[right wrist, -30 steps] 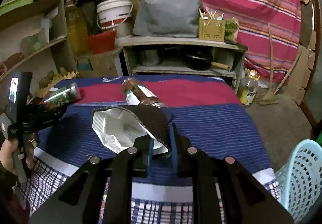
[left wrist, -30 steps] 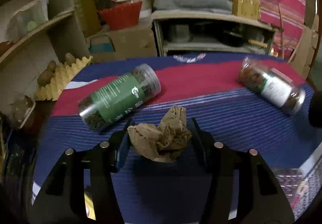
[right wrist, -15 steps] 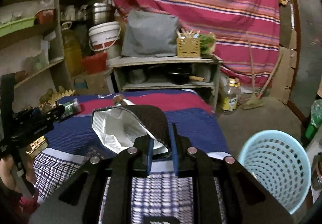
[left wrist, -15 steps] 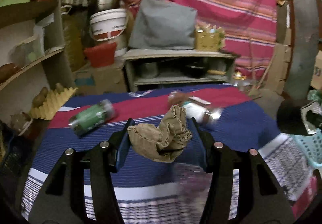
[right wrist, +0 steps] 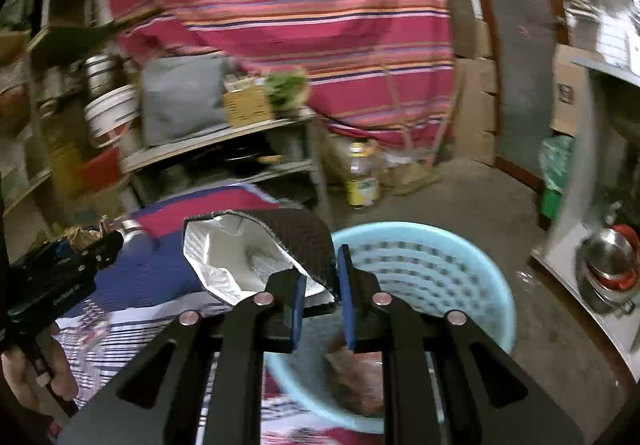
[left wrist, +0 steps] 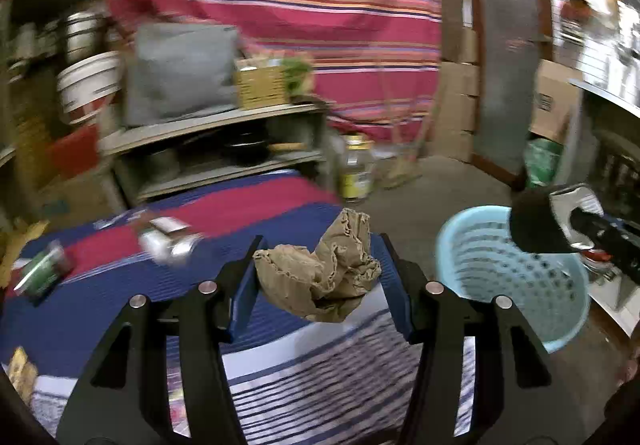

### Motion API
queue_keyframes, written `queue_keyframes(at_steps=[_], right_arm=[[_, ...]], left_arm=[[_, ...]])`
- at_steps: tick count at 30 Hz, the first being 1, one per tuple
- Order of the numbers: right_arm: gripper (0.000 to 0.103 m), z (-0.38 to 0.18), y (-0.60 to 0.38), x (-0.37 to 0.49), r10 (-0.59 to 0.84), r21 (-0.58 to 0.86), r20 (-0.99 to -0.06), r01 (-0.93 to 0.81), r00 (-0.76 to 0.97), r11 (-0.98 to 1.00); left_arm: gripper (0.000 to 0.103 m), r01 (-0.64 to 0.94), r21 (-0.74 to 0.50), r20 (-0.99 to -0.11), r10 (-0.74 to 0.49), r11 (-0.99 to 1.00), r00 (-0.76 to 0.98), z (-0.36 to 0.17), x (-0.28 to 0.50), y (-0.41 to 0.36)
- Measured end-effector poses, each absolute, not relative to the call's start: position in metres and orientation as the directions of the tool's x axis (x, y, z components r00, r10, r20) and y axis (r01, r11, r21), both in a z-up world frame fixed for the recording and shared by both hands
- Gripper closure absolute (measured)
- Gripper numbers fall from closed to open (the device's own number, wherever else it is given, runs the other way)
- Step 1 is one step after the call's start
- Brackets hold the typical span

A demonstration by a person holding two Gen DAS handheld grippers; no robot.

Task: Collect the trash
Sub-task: 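Carry the glove and brown paper with both tools over the basket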

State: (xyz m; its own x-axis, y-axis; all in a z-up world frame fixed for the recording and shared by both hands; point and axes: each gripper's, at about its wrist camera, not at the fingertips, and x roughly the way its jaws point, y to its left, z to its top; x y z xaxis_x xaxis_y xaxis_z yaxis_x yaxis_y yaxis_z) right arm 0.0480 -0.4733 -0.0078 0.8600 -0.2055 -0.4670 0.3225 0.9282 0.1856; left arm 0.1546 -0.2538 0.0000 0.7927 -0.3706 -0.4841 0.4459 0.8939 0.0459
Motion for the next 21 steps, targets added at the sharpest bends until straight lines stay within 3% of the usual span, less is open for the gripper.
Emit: queue_keyframes(at_steps=[11,16,21], right_arm=[[0.087,-0.040,-0.545,0.034,-0.279,0.190,-0.522,0.429,0.806,0.883],[0.087,-0.052,-0.553,0.040,-0.264,0.209,-0.544,0.433,0.797,0.877],[0.087,-0.059,-0.542,0.048,-0.241,0.192,-0.564,0.409,0.790,0.892]], left_arm=[[0.044,0.602,0.054,-0.529,-0.488,0.797,0.694,-0.027,0.149,-0.388],[0.016,0.612,0.035,-0.545,-0.498,0.790,0.674,-0.026,0.154,-0.401],[0.008,0.554,0.053,-0.514,-0.453,0.831,0.728,-0.015,0.156,-0.375]])
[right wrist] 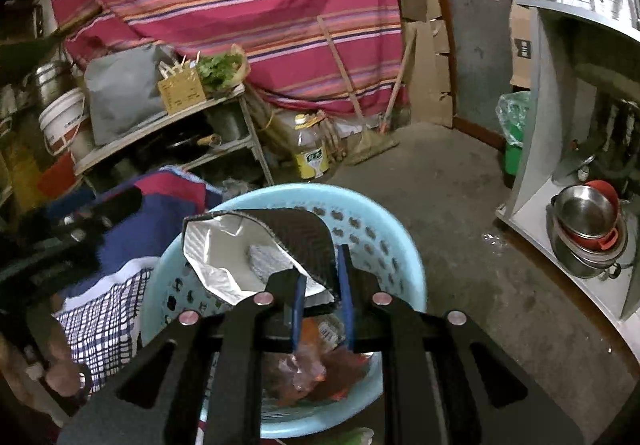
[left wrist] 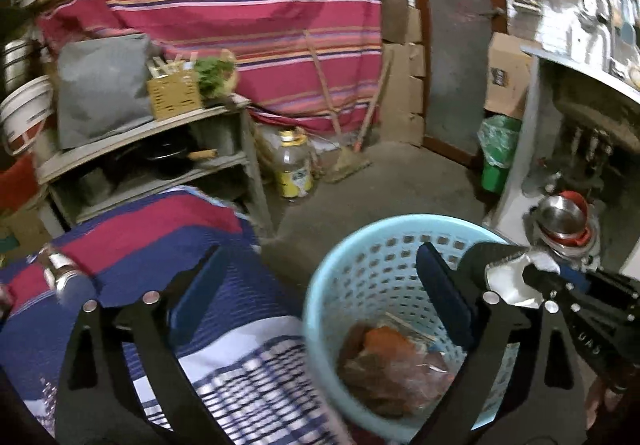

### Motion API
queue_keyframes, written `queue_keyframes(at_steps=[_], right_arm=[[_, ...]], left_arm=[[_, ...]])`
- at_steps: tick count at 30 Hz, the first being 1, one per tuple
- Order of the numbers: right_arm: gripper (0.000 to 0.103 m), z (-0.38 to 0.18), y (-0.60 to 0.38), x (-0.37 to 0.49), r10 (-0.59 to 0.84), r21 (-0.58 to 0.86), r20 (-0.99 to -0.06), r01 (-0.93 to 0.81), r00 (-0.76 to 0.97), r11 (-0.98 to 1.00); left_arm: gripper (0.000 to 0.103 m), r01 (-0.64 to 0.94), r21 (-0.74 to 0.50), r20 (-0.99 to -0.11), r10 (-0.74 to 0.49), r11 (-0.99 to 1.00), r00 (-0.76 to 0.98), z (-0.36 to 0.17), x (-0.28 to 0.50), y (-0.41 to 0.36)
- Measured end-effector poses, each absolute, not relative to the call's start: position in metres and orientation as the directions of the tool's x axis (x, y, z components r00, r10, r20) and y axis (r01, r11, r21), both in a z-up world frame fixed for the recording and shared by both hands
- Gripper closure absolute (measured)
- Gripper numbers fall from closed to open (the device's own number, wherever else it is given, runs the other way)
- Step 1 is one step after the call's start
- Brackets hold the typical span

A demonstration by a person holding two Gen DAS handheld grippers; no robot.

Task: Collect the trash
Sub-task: 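Carry the glove and brown paper with both tools over the basket, then open both tools to drop the glove and brown paper into the basket, then move both tools back over the table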

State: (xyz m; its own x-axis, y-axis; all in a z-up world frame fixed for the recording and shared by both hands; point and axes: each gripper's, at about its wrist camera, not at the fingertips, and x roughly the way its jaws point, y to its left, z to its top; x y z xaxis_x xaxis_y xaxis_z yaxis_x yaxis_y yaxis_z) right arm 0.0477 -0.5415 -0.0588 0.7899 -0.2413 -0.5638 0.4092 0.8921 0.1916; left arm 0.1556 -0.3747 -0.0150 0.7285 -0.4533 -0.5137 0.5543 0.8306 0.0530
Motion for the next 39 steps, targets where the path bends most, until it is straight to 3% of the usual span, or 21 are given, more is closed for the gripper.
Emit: queue_keyframes(at_steps=[4,6,11,14,16,19,29,39], right_arm=[[0.077,-0.057,-0.528,0.056,-0.250,0.169,-0.560,0.404,0.790,0.899],[0.028,-0.057,-0.523,0.057,-0.274,0.147,-0.553,0.416,0.787,0.898],[0.021,-0.052,-0.509,0.054,-0.258,0.158,-0.535,0.395,0.804,0.905],[0.008,-0.043,-0.493,0.048,-0.281,0.137,-0.503,0.397,0.818,0.908],[0.006,-0.041,-0.487,0.049,-0.334,0.089,-0.513,0.436,0.791,0.896],[0.006,-0.037,-0.487,0.048,-0.314,0.128,-0.536,0.443,0.784,0.888],[0.005,-0.006,-0.411,0.030,-0.255,0.138,-0.451,0.349,0.855,0.927],[0.005,0.013,-0.295,0.013,-0.137,0.096,-0.403,0.191,0.905,0.977]], left_arm=[[0.006,0.462,0.052,-0.478,-0.384,0.885,0.790,-0.005,0.158,-0.334],[0.006,0.422,0.077,-0.457,-0.345,0.903,0.820,0.001,0.155,-0.315],[0.005,0.330,0.112,-0.394,-0.263,0.937,0.881,0.013,0.139,-0.256],[0.005,0.311,0.076,-0.392,-0.258,0.947,0.883,0.015,0.131,-0.219],[0.005,0.288,0.070,-0.398,-0.238,0.955,0.886,0.013,0.127,-0.197],[0.005,0.260,0.076,-0.409,-0.208,0.963,0.889,0.015,0.119,-0.167],[0.005,0.079,0.116,-0.371,-0.030,0.990,0.928,0.015,0.077,-0.068],[0.005,0.003,0.074,-0.393,0.026,0.997,0.919,0.005,0.064,-0.012]])
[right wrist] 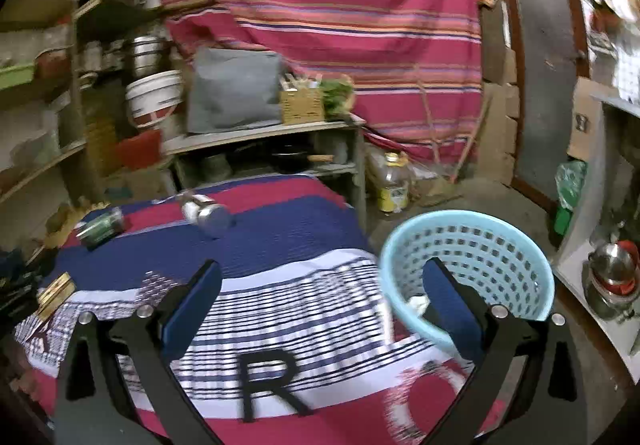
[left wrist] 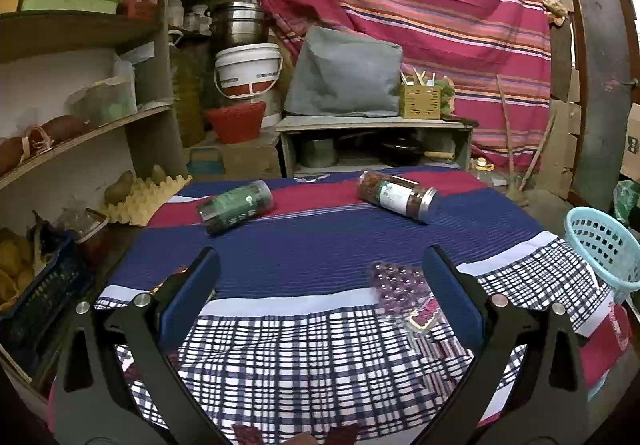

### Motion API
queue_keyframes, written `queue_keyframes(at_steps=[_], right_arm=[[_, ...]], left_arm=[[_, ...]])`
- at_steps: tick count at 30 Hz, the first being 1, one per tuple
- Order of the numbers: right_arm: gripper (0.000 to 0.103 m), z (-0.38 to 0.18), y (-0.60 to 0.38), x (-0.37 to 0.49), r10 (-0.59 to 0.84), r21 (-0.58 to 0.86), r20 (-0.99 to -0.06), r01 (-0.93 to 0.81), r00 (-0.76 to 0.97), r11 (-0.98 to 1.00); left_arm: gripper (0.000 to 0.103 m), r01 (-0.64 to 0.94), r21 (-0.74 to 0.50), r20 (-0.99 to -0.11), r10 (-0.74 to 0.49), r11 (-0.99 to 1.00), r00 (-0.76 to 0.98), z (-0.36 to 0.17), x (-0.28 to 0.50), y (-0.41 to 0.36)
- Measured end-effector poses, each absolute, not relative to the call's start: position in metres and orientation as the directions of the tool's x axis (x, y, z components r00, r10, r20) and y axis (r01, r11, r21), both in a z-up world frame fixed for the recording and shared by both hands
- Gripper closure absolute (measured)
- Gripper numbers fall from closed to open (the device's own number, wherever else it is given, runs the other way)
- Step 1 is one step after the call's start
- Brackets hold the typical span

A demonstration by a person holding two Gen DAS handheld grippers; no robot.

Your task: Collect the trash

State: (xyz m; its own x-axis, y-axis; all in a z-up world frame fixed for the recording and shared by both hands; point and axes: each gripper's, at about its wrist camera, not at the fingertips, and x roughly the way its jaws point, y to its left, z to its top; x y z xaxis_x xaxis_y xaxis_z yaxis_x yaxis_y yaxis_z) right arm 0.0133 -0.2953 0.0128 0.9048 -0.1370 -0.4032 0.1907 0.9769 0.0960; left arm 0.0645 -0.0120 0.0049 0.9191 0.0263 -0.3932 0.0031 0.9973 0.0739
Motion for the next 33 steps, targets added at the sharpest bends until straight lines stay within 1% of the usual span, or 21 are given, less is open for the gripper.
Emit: queue_keyframes(at_steps=[4,8,10,13,21,27,33], right_arm=[[0.005,0.017,-0.265,0.002,-0.112,0.116,-0.387,0.168,0.915,0.979],[0.005,0.012,-0.238,0.000,-0.116,0.124,-0.395,0.178,0.911,0.976],[0.005,0.005,-0.225,0.002,-0.134,0.106,-0.392,0.189,0.910,0.976],[0.005,-0.004,-0.213,-0.001,-0.155,0.082,-0.362,0.197,0.919,0.977],[0.005,-0.015,-0.215,0.011,-0.157,0.071,-0.375,0.198,0.913,0.978],[0.005,-0.016,-0.220,0.015,-0.162,0.091,-0.385,0.212,0.909,0.973],[0.005,-0.019,-0.217,0.017,-0.165,0.076,-0.397,0.211,0.903,0.974]], left_arm=[[0.005,0.020,0.073,-0.389,0.010,0.997,0.921,0.004,0.061,-0.013],[0.005,0.045,0.086,-0.389,-0.008,0.995,0.921,-0.002,0.054,-0.019],[0.005,0.052,0.089,-0.395,-0.012,0.995,0.919,-0.004,0.053,-0.020],[0.005,0.057,0.073,-0.405,-0.023,0.996,0.914,-0.007,0.052,-0.016],[0.005,0.063,0.046,-0.430,-0.037,0.997,0.902,-0.013,0.058,-0.008],[0.005,0.058,0.059,-0.420,-0.028,0.997,0.907,-0.015,0.054,-0.011],[0.005,0.062,0.045,-0.435,-0.036,0.997,0.900,-0.018,0.056,-0.010]])
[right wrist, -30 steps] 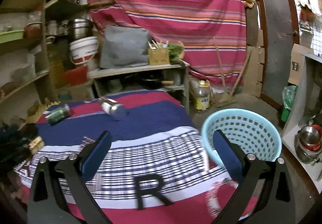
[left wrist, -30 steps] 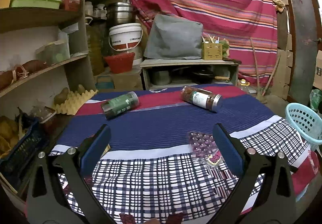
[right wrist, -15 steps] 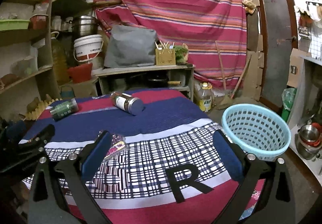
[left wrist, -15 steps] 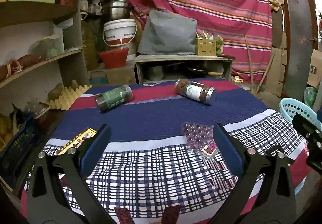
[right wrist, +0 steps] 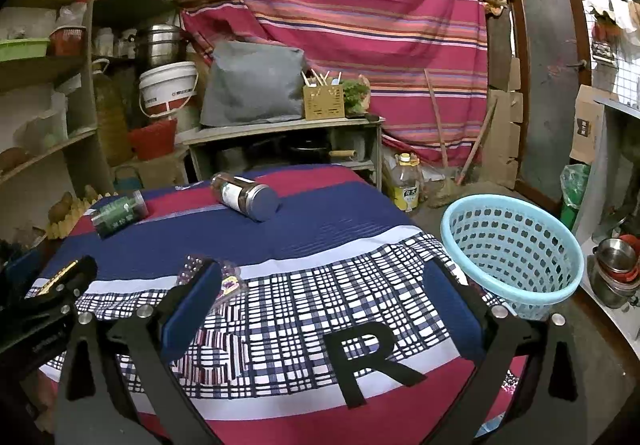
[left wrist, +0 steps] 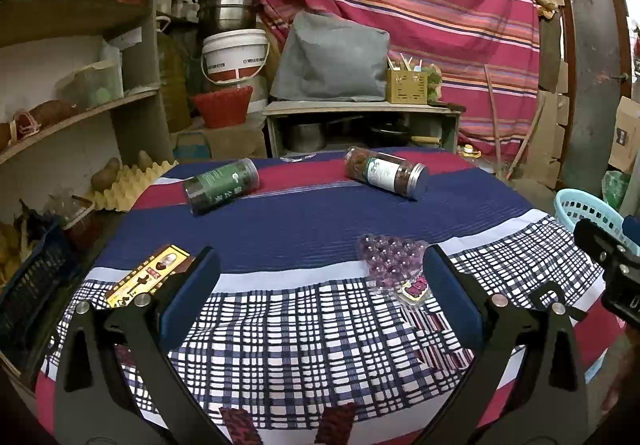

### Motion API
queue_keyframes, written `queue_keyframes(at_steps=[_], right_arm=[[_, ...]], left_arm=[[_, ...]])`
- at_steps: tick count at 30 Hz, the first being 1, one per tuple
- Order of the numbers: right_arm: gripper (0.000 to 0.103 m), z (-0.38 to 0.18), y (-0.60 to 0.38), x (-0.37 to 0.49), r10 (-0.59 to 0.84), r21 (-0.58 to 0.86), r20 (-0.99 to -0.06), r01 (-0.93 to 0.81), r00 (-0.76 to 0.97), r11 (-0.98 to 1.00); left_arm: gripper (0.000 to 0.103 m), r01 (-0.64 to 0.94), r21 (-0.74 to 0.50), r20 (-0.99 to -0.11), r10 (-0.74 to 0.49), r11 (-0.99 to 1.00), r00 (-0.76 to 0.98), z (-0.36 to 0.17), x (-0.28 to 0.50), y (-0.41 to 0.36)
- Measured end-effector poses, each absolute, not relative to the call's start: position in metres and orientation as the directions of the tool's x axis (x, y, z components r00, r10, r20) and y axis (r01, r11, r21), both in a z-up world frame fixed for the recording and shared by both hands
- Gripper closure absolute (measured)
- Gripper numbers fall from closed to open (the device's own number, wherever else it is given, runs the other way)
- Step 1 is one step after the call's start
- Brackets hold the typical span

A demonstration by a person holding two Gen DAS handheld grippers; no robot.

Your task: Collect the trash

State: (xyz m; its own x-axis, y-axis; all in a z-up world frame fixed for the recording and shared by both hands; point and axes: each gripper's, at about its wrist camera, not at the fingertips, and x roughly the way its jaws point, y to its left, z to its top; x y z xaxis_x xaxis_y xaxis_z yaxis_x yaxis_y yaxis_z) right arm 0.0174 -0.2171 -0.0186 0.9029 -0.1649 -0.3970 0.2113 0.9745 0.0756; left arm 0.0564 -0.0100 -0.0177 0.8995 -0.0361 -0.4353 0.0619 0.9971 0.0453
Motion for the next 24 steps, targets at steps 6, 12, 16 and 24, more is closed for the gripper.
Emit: queue_keyframes(at_steps=[6,12,16,24], right_arm=[[0.005,-0.020,-0.211,0.018,-0.148,0.062,-0.395,0.187,0.907,0.980],[0.005,-0.024,-0.207,0.020,-0.136,0.058,-0.395,0.172,0.908,0.983],[0.005,-0.029,-0.205,0.025,-0.133,0.059,-0.397,0.170,0.908,0.984],[0.005,-0.041,-0.205,0.034,-0.122,0.075,-0.425,0.170,0.897,0.983]], left_arm=[[0.005,0.050,0.043,-0.438,-0.026,0.998,0.898,-0.020,0.057,-0.009],[0.005,0.040,0.046,-0.441,-0.016,0.998,0.897,-0.021,0.058,-0.007],[0.005,0.026,0.060,-0.444,0.003,0.998,0.896,-0.023,0.059,-0.008],[0.005,0.018,0.064,-0.459,0.013,0.998,0.888,-0.030,0.062,-0.008]])
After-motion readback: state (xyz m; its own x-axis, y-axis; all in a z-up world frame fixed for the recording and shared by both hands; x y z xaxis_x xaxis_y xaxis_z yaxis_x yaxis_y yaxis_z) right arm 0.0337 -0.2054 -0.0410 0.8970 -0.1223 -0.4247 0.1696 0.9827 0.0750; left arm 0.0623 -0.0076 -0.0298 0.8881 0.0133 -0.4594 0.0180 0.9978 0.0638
